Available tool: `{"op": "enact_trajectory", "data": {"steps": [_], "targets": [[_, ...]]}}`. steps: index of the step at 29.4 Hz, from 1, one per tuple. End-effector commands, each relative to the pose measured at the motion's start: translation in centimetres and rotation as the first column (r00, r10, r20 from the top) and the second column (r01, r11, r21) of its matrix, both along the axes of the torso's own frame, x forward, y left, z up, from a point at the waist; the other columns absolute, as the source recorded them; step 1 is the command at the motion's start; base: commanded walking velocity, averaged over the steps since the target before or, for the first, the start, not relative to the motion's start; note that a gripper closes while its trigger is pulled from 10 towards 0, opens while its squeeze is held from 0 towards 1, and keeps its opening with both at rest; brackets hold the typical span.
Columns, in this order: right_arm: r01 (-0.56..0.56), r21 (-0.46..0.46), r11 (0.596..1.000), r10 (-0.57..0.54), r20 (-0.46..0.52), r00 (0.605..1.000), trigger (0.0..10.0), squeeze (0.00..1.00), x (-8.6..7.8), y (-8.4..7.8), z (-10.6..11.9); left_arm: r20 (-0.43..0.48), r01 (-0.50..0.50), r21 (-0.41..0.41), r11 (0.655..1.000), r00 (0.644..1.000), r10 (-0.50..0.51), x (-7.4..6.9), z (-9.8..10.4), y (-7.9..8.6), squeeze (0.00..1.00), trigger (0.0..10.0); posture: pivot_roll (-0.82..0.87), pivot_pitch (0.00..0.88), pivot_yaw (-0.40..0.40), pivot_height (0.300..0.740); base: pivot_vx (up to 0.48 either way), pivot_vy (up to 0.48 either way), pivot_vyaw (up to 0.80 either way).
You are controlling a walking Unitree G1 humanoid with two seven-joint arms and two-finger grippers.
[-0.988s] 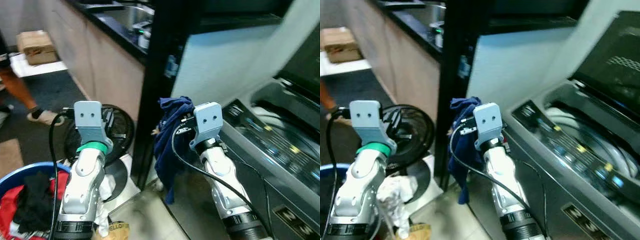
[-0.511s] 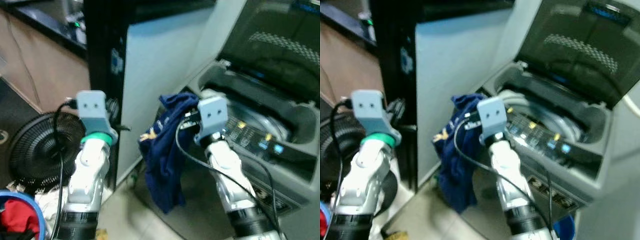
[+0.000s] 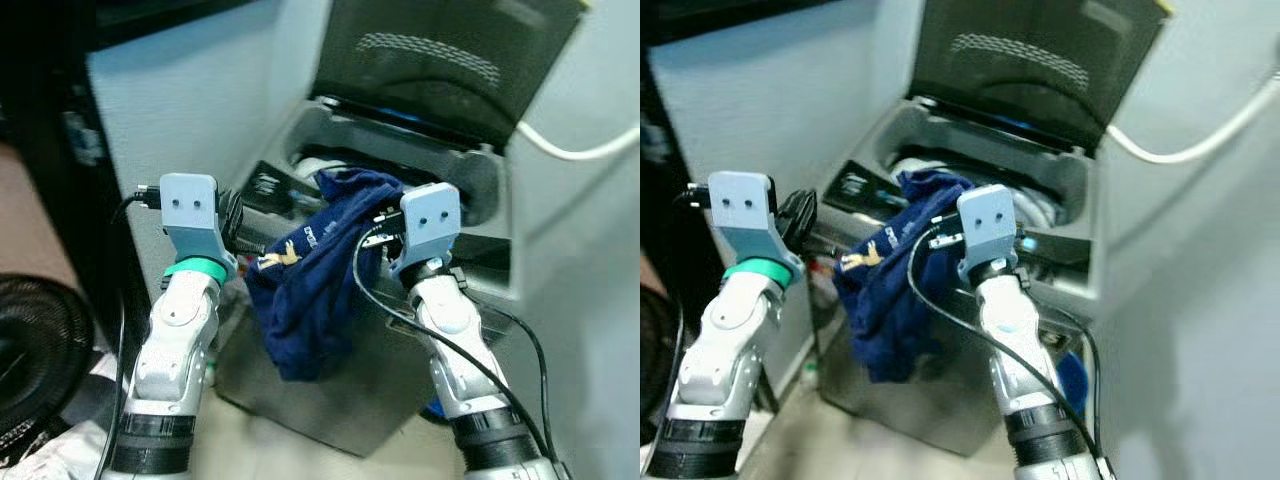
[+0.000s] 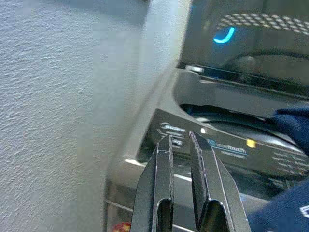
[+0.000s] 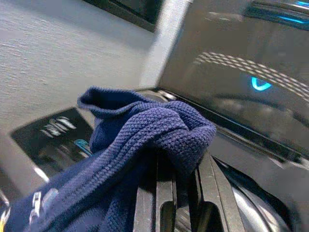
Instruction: Clothes washing
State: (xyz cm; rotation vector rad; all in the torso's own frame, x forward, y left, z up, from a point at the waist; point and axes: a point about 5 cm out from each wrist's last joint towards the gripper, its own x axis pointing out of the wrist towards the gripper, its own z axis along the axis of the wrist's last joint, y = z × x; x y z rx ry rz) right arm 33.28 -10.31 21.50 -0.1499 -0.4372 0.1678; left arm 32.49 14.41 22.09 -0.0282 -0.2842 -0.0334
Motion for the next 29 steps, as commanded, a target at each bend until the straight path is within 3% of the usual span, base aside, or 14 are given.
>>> {"op": "enact_trajectory", "data": {"steps": [1,7,8,9,12,13,15,16,19,20,26,29], "targets": [[0.021,0.042,0.999,-0.023,0.038,0.999,10.0,0.00,0.3,-0.3,1.0,0.005,0.003,0.023,1.000,1.000,-0.003,0.0,0.3,0.0,0.00,10.0,0.15,0.000,-0.052,0.740,0.000,0.000,0.00],[-0.003,0.112,0.994,-0.005,0.070,0.998,10.0,0.00,0.5,0.6,2.1,0.024,-0.022,0.035,0.999,0.999,0.021,-0.3,0.9,0.9,0.00,10.0,0.19,0.000,-0.053,0.740,0.000,0.000,0.00],[-0.040,0.172,0.984,0.025,0.089,0.996,10.0,0.00,0.4,0.9,2.9,0.030,-0.030,0.039,0.999,0.999,0.029,-0.5,1.1,1.2,0.00,10.0,0.21,0.000,-0.048,0.740,0.000,0.000,0.00],[-0.093,0.296,0.951,0.059,0.123,0.991,10.0,0.00,0.2,1.0,4.7,0.047,-0.037,0.052,0.998,0.998,0.034,-0.7,1.5,1.3,0.00,10.0,0.23,0.000,-0.052,0.740,0.000,0.000,0.00],[-0.135,0.378,0.916,0.084,0.149,0.985,10.0,0.00,0.0,1.0,5.9,0.059,-0.040,0.061,0.997,0.998,0.036,-0.8,1.8,1.4,0.00,10.0,0.23,0.000,-0.052,0.740,0.000,0.000,0.00],[-0.173,0.418,0.892,0.095,0.201,0.975,10.0,0.00,-0.2,1.0,7.8,0.082,-0.050,0.066,0.997,0.996,0.044,-1.0,2.5,1.6,0.00,10.0,0.25,0.000,-0.071,0.740,0.000,0.000,0.00],[-0.173,0.418,0.892,0.095,0.201,0.975,10.0,0.00,-0.2,1.0,7.8,0.082,-0.050,0.066,0.997,0.996,0.044,-1.0,2.5,1.6,0.00,10.0,0.25,0.000,-0.071,0.740,0.000,0.000,0.00],[-0.197,0.400,0.895,0.094,0.263,0.960,10.0,0.00,-0.6,1.0,9.5,0.109,-0.061,0.064,0.996,0.993,0.054,-1.2,3.3,1.9,0.00,10.0,0.25,0.000,-0.075,0.740,0.000,0.000,0.00],[-0.207,0.380,0.901,0.091,0.301,0.949,10.0,0.00,-0.8,1.0,10.5,0.133,-0.068,0.060,0.996,0.989,0.059,-1.4,3.9,2.0,0.00,10.0,0.25,0.000,-0.078,0.740,0.000,0.000,0.00],[-0.190,0.341,0.920,0.091,0.287,0.954,10.0,0.00,-0.6,1.1,9.8,0.170,-0.071,0.063,0.996,0.984,0.059,-1.7,4.9,1.9,0.00,10.0,0.24,0.000,-0.090,0.740,0.000,0.000,0.00],[-0.171,0.309,0.936,0.098,0.237,0.967,10.0,0.00,-0.4,1.5,8.0,0.183,-0.068,0.061,0.996,0.981,0.056,-1.8,5.2,1.8,0.00,10.0,0.24,0.000,-0.084,0.740,0.000,0.000,0.00],[-0.117,0.280,0.953,0.064,0.192,0.979,10.0,0.00,-0.5,1.8,6.3,0.221,-0.059,0.101,0.993,0.975,0.036,-1.9,5.8,1.2,0.00,10.0,0.23,0.000,-0.062,0.740,0.000,0.000,0.00]]}}
